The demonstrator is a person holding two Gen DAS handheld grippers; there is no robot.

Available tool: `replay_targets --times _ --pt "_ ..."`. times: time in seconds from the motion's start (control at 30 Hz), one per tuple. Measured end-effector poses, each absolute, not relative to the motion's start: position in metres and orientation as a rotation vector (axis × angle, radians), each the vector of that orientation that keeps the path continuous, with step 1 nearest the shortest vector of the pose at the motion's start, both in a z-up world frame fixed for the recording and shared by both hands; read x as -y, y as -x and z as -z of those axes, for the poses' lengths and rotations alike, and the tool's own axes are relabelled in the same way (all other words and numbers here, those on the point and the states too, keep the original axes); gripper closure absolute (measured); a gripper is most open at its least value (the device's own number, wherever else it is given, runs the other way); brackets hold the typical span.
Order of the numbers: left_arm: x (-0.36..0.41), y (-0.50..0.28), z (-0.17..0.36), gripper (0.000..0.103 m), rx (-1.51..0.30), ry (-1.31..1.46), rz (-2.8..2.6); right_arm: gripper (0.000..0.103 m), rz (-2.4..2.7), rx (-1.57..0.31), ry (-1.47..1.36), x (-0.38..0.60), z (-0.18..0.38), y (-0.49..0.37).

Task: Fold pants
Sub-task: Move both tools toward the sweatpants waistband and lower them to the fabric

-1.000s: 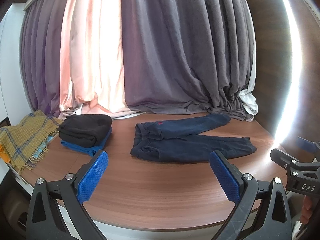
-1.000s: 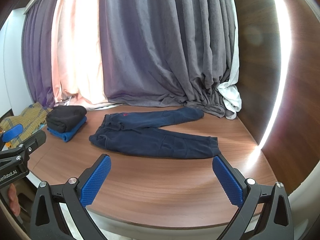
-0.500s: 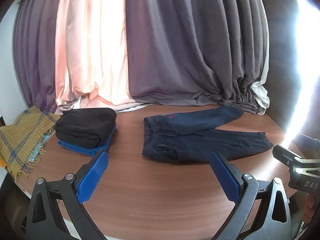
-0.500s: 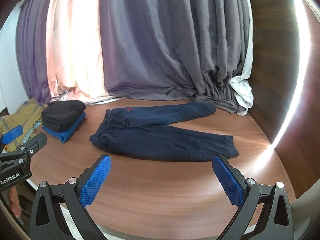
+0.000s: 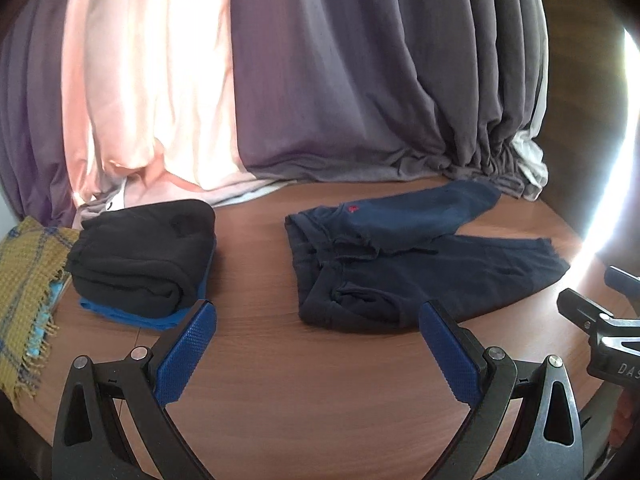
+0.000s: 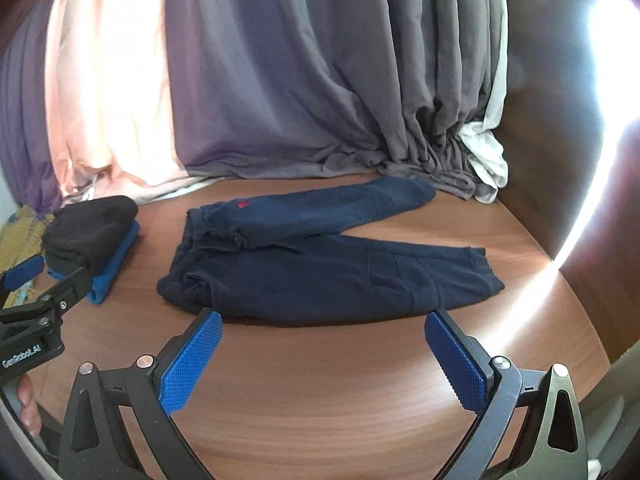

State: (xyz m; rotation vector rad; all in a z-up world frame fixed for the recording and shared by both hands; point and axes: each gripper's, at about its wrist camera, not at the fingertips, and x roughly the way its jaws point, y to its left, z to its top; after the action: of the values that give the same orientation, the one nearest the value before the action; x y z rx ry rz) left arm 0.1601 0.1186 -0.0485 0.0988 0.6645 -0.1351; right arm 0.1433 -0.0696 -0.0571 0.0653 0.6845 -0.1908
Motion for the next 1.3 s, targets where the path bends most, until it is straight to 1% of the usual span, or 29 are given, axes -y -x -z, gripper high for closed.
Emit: replay_targets --times 0.3,0.57,0.7,0.77,0.83,0.97,1.0,1.13,1.3 --pt "-0.108 -0.188 0.075 0.000 -0.703 -0.117 0.052 0.000 0.224 -0.752 -0.100 0.091 0.083 -0.176" --pt "-0.099 -0.219 0.094 0.002 -0.766 -0.051 0.012 0.000 0.258 -0.792 -0.125 0.117 0.101 -0.209" --pt "-0.095 -0.240 0.109 0.011 -0.834 -0.027 -0.002 0.001 0.302 -0.825 -0.160 0.135 0.113 -0.224" --pt "-0.093 -0.250 0.117 0.011 -0.876 -0.017 0.004 0.001 0.335 -0.840 -0.189 0.144 0.118 -0.230" --pt "-0.091 -0.257 0.126 0.015 -0.909 -0.019 0.000 0.002 0.359 -0.857 -0.216 0.151 0.124 -0.235" --pt "-0.089 -0.264 0.141 0.018 -0.965 -0.011 0.004 0.008 0.379 -0.918 -0.254 0.163 0.142 -0.244" --pt "-0.088 -0.266 0.144 0.019 -0.976 -0.011 0.006 0.011 0.379 -0.935 -0.262 0.165 0.146 -0.247" --pt "-0.087 -0.273 0.155 0.020 -1.017 0.002 0.015 0.014 0.373 -0.973 -0.270 0.166 0.157 -0.254" --pt "-0.088 -0.282 0.164 0.023 -1.047 0.032 0.024 0.021 0.358 -1.007 -0.285 0.169 0.169 -0.261"
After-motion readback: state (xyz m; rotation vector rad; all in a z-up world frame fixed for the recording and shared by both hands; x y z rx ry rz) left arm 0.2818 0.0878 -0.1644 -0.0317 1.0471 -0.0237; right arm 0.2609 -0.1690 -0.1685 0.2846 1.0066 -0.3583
